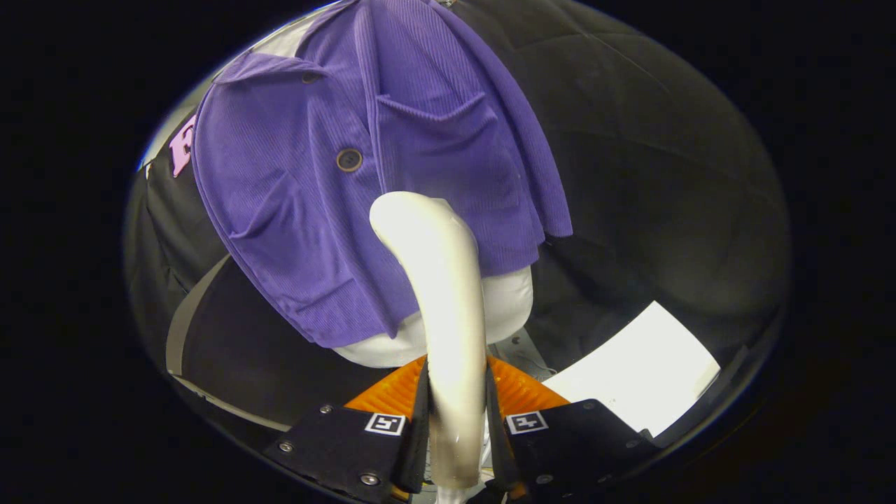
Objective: Iron the clothes twice with a garment steamer, once on the left side and once on the right side.
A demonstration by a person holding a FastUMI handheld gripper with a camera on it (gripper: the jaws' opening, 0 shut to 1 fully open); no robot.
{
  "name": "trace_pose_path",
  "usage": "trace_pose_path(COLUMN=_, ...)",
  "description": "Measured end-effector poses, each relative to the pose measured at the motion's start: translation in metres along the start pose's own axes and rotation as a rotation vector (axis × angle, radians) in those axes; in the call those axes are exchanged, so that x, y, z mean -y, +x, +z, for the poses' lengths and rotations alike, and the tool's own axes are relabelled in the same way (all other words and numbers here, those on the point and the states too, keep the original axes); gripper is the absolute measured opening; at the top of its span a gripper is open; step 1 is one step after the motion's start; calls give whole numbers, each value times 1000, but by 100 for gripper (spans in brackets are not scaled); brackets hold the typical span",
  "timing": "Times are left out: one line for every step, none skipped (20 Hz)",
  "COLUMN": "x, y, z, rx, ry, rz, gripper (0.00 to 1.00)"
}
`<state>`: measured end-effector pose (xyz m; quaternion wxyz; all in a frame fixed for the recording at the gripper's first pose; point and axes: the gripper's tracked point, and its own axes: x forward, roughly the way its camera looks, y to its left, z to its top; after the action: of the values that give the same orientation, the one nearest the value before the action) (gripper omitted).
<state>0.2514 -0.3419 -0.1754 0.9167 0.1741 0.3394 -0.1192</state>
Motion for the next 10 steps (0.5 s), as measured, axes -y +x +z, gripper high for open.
trace_pose_path(x=1, y=3, z=-7, rx=-22, ry=5, rz=2, gripper=38)
trace_pose_path(x=1, y=5, z=-14, rx=-39, ry=10, rz=4, gripper=38)
trace_pose_path(x=1, y=9, z=-24, rx=-52, ry=16, rz=6, gripper=38)
trace_pose_path(x=-2, y=8, z=-29, rx=-57, ry=34, rz=11, gripper=38)
trace_pose_path(x=-10, y=6, z=-32, rx=-60, ry=44, rz=31, gripper=38)
trace_pose_path(x=-17, y=0, z=-36, rx=-67, ry=55, rz=57, gripper=38)
trace_pose_path(x=-31, y=-9, z=-41, rx=-78, ry=63, rz=90, gripper=38)
trace_pose_path(x=-45, y=-18, z=-45, rx=-79, ry=71, rz=128, gripper=38)
trace_pose_path(x=-57, y=-28, z=-50, rx=-90, ry=73, rz=169, gripper=38)
trace_pose_path(x=-72, y=-38, z=-58, rx=-101, ry=70, rz=207, gripper=38)
